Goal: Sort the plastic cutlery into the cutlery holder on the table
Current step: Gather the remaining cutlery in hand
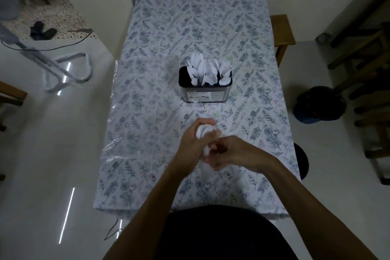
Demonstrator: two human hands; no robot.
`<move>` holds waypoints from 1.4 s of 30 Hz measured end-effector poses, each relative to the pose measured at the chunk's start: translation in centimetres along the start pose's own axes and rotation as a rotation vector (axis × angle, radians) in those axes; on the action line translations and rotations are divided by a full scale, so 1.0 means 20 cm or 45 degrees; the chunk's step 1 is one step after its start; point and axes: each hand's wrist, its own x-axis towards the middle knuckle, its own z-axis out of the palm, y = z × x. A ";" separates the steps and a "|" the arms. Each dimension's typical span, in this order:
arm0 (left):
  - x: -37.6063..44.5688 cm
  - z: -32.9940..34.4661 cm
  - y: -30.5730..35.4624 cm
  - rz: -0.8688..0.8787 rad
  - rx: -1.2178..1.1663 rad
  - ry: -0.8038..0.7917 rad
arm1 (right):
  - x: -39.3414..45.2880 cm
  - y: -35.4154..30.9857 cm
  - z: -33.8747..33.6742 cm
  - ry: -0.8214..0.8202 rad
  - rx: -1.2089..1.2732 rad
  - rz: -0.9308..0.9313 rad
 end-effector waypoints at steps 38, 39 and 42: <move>0.88 0.07 0.81 0.247 1.413 -0.163 | 0.45 -0.63 -0.47 0.863 -0.978 -0.295; 0.88 0.07 0.81 0.236 1.400 -0.171 | 0.45 -0.63 -0.47 0.855 -1.010 -0.278; 0.87 0.08 0.80 0.239 1.386 -0.172 | 0.48 -0.62 -0.50 0.842 -1.034 -0.212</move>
